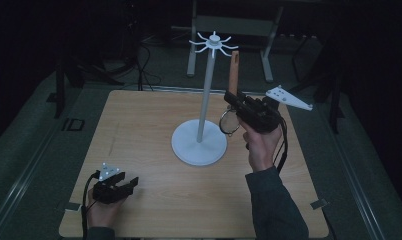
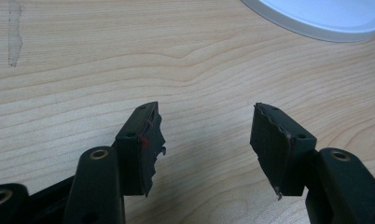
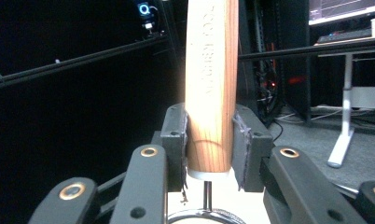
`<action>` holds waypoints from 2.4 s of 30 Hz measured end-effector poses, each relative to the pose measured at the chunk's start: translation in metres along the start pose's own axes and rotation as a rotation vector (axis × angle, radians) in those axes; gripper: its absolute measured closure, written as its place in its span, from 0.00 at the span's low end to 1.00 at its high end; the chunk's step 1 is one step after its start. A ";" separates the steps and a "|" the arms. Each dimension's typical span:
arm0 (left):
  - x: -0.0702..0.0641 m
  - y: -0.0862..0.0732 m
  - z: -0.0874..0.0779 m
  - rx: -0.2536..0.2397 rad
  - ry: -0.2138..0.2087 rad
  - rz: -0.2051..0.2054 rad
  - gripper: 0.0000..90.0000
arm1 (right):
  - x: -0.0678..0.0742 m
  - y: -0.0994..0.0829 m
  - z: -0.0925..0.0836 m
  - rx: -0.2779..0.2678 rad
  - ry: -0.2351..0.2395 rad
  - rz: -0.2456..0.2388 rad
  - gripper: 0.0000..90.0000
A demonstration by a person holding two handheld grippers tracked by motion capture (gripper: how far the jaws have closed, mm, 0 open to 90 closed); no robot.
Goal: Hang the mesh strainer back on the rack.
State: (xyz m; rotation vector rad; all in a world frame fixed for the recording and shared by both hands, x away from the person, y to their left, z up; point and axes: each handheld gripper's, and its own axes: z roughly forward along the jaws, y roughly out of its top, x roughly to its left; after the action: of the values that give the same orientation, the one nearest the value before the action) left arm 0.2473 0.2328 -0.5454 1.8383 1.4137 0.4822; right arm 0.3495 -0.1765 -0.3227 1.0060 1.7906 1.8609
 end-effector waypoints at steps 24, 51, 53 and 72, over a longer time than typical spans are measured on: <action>0.001 0.000 0.000 0.000 0.001 0.000 0.48 | -0.002 0.004 0.018 0.020 0.042 0.046 0.77; 0.000 0.000 0.000 0.002 0.001 0.001 0.48 | 0.007 0.004 0.028 0.090 -0.093 -0.090 0.54; 0.000 0.000 0.000 0.001 0.002 0.000 0.48 | 0.008 0.004 0.027 0.095 -0.103 -0.098 0.53; 0.000 0.000 0.001 0.006 0.001 0.005 0.48 | 0.001 -0.007 0.019 0.177 -0.192 -0.167 0.45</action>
State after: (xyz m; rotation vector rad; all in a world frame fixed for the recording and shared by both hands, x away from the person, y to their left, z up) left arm 0.2478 0.2322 -0.5456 1.8468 1.4130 0.4825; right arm 0.3611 -0.1613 -0.3304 1.0231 1.8842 1.4765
